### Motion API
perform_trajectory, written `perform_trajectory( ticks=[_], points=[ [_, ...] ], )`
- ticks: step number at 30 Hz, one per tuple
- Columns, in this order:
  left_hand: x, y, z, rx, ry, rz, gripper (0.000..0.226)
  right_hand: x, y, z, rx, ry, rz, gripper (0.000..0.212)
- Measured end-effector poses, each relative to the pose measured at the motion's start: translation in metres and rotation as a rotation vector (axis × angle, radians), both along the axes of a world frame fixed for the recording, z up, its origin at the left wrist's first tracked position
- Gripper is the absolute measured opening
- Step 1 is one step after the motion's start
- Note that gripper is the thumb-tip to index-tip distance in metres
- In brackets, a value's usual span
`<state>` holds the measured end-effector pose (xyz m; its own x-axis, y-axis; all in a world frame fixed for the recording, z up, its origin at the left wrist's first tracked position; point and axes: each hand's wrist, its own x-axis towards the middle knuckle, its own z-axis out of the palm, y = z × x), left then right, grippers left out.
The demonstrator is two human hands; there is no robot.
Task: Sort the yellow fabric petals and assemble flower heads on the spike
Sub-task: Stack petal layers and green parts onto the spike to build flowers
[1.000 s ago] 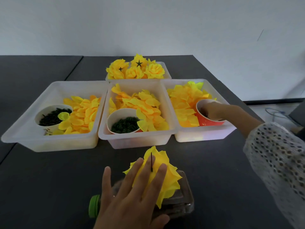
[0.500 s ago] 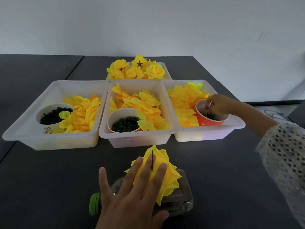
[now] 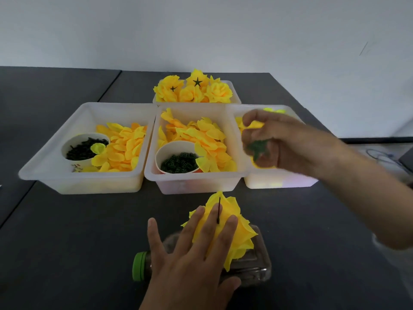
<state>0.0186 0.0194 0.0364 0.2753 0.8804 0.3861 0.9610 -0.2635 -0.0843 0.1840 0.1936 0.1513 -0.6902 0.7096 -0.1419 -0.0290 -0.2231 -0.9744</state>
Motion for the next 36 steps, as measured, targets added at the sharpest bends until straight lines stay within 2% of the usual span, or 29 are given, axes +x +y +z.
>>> perform_trajectory(
  ticks=[2,4,7,17,20,24,28,34,36],
  points=[
    [0.001,-0.001,0.003,-0.004,0.006,0.004,0.075,-0.011,-0.022,-0.010,-0.101,0.016,0.135,0.017],
    [0.001,-0.002,0.006,-0.013,-0.007,0.008,0.076,-0.016,-0.036,-0.020,-0.117,-0.017,0.188,0.017],
    [0.003,-0.002,0.009,-0.005,-0.005,0.020,0.076,-0.019,-0.044,-0.031,-0.089,-0.081,0.159,0.021],
    [0.003,-0.006,0.011,-0.022,0.006,0.053,0.075,-0.025,-0.053,-0.038,-0.181,-0.044,0.017,0.024],
    [0.003,-0.008,0.009,-0.038,0.007,0.059,0.083,-0.028,-0.054,-0.036,-0.214,-0.046,-0.008,0.028],
    [0.003,-0.008,0.009,-0.058,0.003,0.065,0.086,-0.029,-0.054,-0.033,-0.220,-0.092,-0.015,0.030],
    [0.003,-0.008,0.009,-0.065,0.008,0.071,0.087,-0.028,-0.054,-0.027,-0.266,-0.051,0.015,0.028],
    [0.003,-0.008,0.007,-0.059,-0.003,0.071,0.088,-0.032,-0.055,-0.027,-0.192,-0.172,0.022,0.032],
    [0.003,-0.008,0.008,-0.057,-0.010,0.070,0.089,-0.033,-0.053,-0.026,-0.178,-0.196,0.016,0.027]
  ],
)
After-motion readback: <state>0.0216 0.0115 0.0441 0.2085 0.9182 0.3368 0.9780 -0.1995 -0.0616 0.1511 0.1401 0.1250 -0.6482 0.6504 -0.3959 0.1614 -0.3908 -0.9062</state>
